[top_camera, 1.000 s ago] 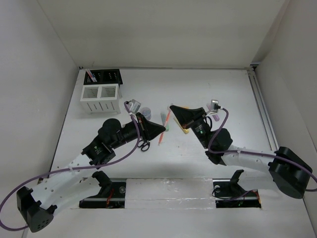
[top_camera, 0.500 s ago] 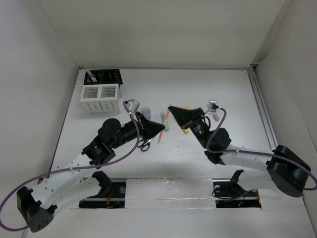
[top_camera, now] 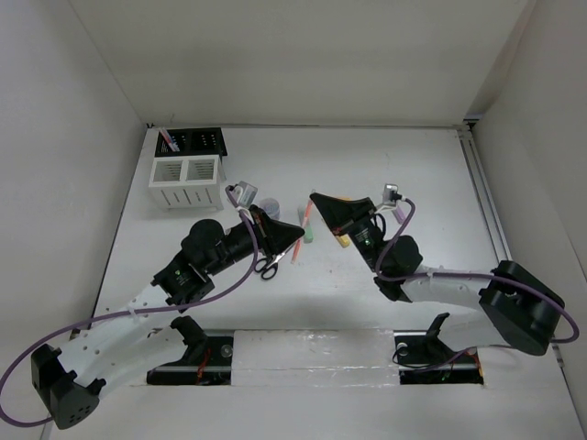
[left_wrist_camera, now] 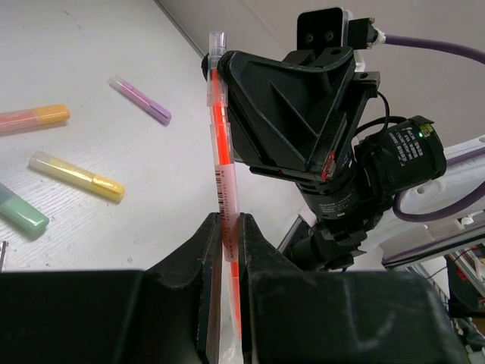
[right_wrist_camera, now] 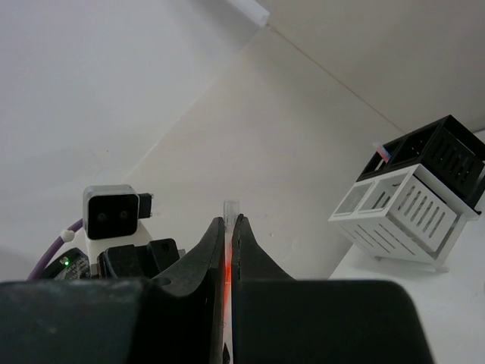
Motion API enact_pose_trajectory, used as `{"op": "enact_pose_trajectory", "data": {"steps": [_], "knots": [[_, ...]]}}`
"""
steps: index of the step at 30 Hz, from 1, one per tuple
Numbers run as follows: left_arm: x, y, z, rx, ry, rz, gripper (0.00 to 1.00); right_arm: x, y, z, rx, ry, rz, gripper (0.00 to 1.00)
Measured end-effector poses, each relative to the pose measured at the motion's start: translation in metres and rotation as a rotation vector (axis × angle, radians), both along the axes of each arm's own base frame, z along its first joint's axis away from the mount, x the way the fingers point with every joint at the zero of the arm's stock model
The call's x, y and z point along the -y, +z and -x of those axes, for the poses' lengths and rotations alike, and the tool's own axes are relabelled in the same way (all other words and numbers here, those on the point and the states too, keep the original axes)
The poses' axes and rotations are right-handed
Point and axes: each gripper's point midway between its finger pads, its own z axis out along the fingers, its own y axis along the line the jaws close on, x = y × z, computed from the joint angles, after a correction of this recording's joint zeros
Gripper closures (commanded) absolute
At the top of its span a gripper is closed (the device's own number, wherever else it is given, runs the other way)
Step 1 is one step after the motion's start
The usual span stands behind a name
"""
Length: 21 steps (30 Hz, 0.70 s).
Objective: Sort the stationery into containers
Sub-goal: Cap the pen
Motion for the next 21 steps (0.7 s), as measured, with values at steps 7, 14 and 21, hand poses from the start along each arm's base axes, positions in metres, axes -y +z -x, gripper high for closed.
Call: {"op": "enact_pose_trajectory", "data": {"steps": [7,14,21], "knots": [[0.0,0.006,-0.002,0.032,0.005,0.011,1.0,0.005,0.011,0.002,0.015,0.005,-0.03,1.0],[-0.007,0.031,0.003,0.142,0.008,0.066,1.0,0.009,0.036,0.012,0.063,0.046,-0.074,1.0],[-0.005,0.036,0.001,0.189,0.008,0.098,1.0,0.004,0.04,0.015,0.049,0.104,-0.102,1.0]]}}
